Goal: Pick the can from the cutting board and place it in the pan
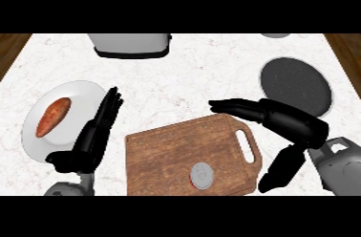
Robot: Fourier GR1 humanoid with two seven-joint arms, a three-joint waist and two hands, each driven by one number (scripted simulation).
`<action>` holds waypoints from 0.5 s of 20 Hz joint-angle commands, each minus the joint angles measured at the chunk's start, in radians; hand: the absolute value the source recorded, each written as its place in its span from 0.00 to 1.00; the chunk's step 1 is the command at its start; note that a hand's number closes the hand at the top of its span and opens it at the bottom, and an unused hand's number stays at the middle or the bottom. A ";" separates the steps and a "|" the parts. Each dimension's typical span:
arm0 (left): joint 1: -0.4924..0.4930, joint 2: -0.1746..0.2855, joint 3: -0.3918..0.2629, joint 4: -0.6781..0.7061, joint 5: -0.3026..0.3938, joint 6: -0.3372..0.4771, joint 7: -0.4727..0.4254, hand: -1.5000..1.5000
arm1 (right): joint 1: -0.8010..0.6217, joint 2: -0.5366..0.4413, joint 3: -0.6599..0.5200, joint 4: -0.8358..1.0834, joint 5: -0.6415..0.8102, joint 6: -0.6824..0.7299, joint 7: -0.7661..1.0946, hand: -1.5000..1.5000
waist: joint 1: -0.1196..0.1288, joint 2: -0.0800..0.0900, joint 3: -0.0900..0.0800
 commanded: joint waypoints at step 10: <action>0.036 -0.005 0.005 -0.027 -0.008 -0.019 0.002 0.50 | -0.098 0.136 0.327 0.008 0.432 0.061 0.226 0.00 | 0.002 0.001 0.001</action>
